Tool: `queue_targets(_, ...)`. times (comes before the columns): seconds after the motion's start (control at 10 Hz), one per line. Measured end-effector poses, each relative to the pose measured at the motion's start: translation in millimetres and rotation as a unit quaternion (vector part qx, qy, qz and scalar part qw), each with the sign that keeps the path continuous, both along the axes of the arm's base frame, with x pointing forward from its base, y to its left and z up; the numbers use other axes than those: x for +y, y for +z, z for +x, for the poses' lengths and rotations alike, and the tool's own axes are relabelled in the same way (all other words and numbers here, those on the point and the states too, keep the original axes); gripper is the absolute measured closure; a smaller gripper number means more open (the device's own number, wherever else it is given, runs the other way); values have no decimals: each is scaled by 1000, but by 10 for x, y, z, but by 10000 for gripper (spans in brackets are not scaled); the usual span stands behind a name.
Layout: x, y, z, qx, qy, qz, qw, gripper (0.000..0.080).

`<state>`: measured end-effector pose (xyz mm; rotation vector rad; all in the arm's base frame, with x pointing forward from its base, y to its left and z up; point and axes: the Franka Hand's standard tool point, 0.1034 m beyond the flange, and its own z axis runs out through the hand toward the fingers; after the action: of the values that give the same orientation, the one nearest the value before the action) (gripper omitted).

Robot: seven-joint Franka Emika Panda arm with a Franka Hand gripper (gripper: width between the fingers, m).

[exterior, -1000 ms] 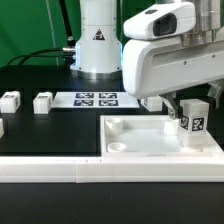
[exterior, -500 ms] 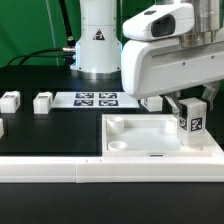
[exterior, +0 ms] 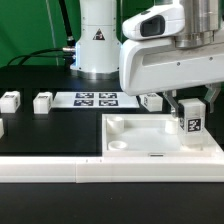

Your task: Assemble square table

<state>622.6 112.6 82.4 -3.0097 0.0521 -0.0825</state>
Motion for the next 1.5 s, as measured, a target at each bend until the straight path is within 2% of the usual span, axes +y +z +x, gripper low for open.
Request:
queue_targets(0.4,-17,-5,3,23,-190,6,981,508)
queue_targets(0.6,2,-11,-3,34,-287,7,957,507)
queue_targets(0.9,59,-20,-24,51,-417,11,907,507)
queue_targets(1.2,72,-20,-27,60,-465,18,883,507)
queue_targets(1.3,69,-24,-29,57,-438,15,897,435)
queue_targets(1.4,66,-29,-34,55,-403,12,914,435)
queue_targets(1.5,81,-37,-50,55,-378,7,924,228)
